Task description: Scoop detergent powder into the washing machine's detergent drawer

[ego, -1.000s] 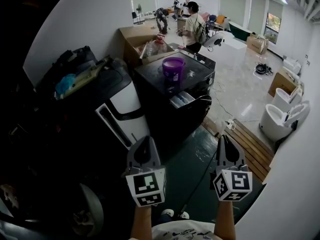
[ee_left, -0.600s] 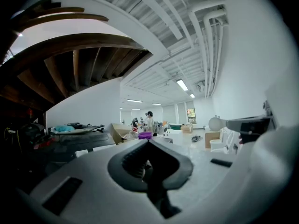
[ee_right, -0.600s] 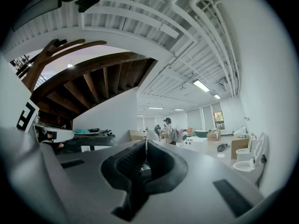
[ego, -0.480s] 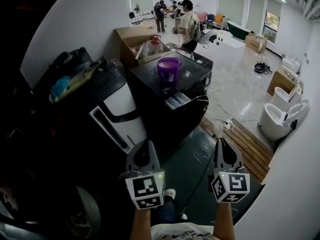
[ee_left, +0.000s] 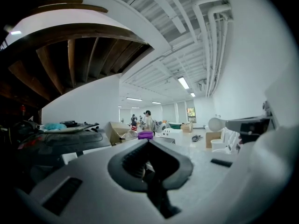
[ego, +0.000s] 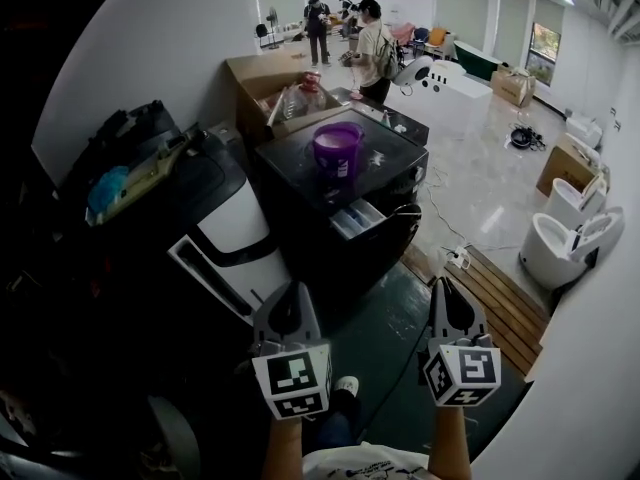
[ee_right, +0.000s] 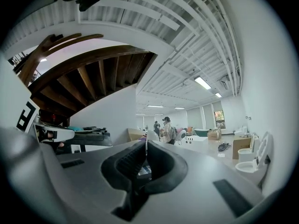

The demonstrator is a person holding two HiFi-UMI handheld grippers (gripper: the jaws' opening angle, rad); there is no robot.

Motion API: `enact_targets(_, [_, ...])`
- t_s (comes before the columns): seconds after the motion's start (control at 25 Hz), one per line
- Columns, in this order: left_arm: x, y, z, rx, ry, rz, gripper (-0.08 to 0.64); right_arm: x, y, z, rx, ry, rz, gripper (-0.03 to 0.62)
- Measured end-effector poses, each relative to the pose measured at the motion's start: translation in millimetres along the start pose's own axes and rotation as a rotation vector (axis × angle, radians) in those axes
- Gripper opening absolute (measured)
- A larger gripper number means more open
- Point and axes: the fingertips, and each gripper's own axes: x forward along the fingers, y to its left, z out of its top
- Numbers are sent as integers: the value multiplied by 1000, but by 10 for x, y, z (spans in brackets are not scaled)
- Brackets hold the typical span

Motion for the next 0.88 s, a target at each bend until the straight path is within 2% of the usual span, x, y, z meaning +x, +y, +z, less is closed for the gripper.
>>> enact_targets(0.56, [1609, 445, 240, -12, -17, -40, 3, 1607, -46, 159, -28, -13, -23, 20])
enact_targets(0.88, [2148, 655, 154, -17, 4, -60, 3, 2149, 37, 52, -40, 13, -34, 20])
